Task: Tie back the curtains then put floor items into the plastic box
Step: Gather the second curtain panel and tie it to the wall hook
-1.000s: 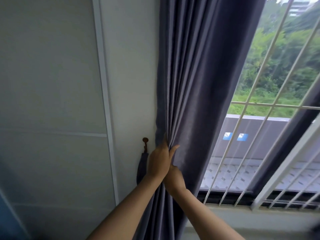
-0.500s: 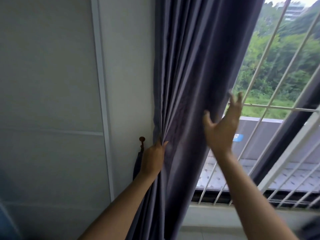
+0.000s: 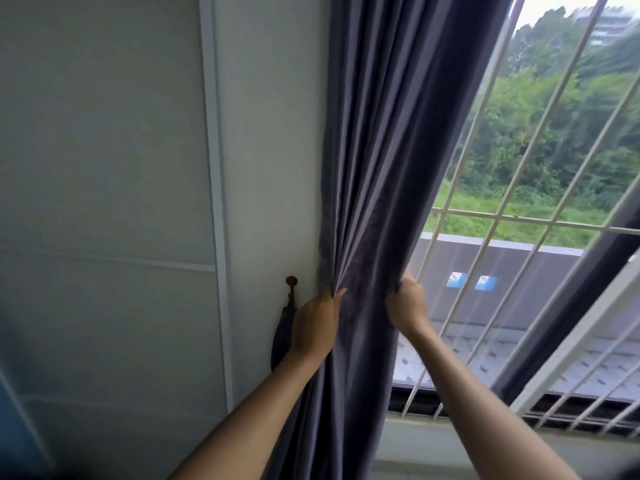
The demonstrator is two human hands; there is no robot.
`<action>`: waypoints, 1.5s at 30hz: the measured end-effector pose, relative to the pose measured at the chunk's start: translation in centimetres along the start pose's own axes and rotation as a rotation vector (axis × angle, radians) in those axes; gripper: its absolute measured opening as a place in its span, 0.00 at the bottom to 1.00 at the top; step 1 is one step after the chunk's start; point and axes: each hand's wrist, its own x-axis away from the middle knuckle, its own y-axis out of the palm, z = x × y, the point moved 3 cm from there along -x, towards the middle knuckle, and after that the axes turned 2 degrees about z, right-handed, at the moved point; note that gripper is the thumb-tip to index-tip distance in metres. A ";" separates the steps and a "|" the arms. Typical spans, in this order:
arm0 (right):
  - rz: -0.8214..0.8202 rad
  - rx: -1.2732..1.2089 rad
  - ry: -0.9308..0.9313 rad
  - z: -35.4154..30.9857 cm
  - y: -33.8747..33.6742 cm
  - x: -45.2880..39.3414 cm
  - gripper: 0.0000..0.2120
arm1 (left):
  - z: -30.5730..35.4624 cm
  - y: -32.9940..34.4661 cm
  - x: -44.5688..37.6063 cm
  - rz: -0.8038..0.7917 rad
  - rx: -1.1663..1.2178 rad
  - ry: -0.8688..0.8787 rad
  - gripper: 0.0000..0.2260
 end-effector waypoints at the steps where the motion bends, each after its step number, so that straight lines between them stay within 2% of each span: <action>1: -0.003 -0.006 -0.057 -0.5 0.7 0.7 0.23 | 0.0 0.0 0.0 0.001 -0.015 -0.008 0.39; 4: -0.060 -0.010 -0.157 -0.9 3.1 2.8 0.22 | 0.2 0.2 -0.1 0.003 -0.117 -0.024 0.42; 11: -0.273 0.031 -0.151 2.3 7.8 8.5 0.35 | 0.3 -0.1 -0.1 -0.010 -0.092 -0.044 0.44; 15: -0.279 0.089 -0.192 1.9 8.2 10.2 0.33 | 0.6 -0.7 0.0 -0.013 -0.026 -0.063 0.43; 21: -0.274 0.156 -0.186 1.7 8.6 11.0 0.37 | 0.9 -0.6 0.0 -0.025 -0.039 -0.118 0.39; 22: -0.272 0.168 -0.179 1.8 8.8 11.0 0.35 | 1.0 -0.6 0.1 -0.021 -0.045 -0.115 0.41; 25: -0.246 0.204 -0.131 1.7 8.9 10.5 0.20 | 1.7 -0.3 0.5 -0.021 -0.018 -0.059 0.44; 27: -0.276 0.230 -0.197 1.4 9.1 10.6 0.18 | 1.9 -0.2 0.7 -0.032 -0.002 -0.033 0.44; 30: -0.299 0.229 -0.213 1.6 8.9 10.6 0.09 | 2.0 0.3 0.7 -0.078 -0.081 0.016 0.44; 32: -0.334 0.199 -0.199 2.1 9.3 10.5 0.05 | 2.0 0.6 0.4 -0.111 -0.132 -0.012 0.39; 34: -0.365 0.041 -0.189 2.4 9.9 10.5 0.06 | 2.2 0.8 -0.1 -0.159 -0.183 -0.058 0.32; 35: -0.370 -0.044 -0.170 2.7 10.1 10.4 0.09 | 2.3 1.0 -0.3 -0.194 -0.205 -0.085 0.28; 38: -0.292 -0.171 -0.128 3.7 10.1 9.2 0.32 | 2.2 1.6 -0.6 -0.249 -0.209 -0.147 0.22; 40: -0.205 -0.214 -0.053 4.3 9.8 7.9 0.44 | 2.3 2.0 -0.5 -0.256 -0.154 -0.181 0.19; 43: -0.141 -0.192 0.015 4.2 8.8 6.3 0.49 | 2.6 2.8 -0.5 -0.259 -0.086 -0.191 0.29; 45: -0.169 -0.102 0.019 4.1 8.4 5.5 0.46 | 2.8 3.4 -0.7 -0.260 -0.021 -0.196 0.26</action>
